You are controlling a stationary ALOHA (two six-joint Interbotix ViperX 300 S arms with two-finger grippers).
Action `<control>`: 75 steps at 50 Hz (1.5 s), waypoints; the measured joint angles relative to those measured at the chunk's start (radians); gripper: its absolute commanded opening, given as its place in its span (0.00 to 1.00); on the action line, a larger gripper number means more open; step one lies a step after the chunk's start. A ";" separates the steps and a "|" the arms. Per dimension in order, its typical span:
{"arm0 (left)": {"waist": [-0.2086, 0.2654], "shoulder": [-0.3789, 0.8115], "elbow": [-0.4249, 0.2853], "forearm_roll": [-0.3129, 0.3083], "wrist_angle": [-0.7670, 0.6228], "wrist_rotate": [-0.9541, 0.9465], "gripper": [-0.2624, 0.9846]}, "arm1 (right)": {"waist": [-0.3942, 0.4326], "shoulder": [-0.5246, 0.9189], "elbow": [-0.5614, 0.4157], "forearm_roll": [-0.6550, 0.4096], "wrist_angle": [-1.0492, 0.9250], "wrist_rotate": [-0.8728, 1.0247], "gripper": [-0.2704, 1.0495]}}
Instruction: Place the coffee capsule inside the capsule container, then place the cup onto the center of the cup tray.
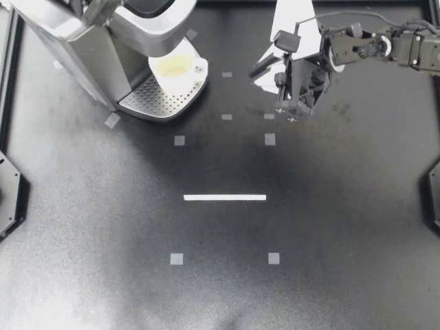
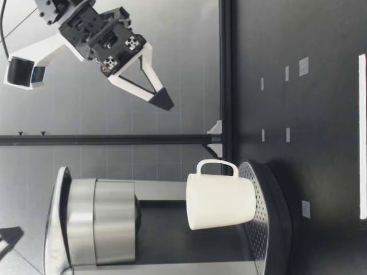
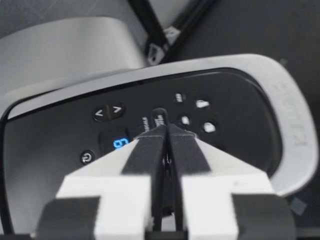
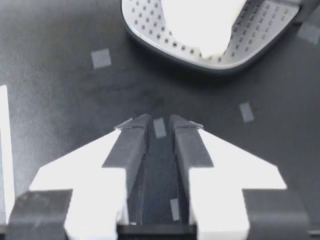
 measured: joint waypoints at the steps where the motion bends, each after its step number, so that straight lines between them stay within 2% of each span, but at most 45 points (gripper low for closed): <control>1: 0.003 0.003 0.000 -0.002 -0.002 0.000 0.27 | 0.000 0.000 0.002 0.000 -0.002 0.000 0.43; 29: 0.017 0.055 0.000 -0.002 -0.017 0.014 0.27 | 0.002 0.000 0.008 -0.005 -0.031 -0.005 0.43; 40: 0.041 0.058 0.000 -0.002 -0.020 0.028 0.27 | 0.002 0.000 0.021 -0.005 -0.031 -0.003 0.43; 75: 0.041 0.066 0.029 0.000 -0.037 0.028 0.27 | 0.002 -0.005 0.028 -0.006 -0.034 -0.003 0.43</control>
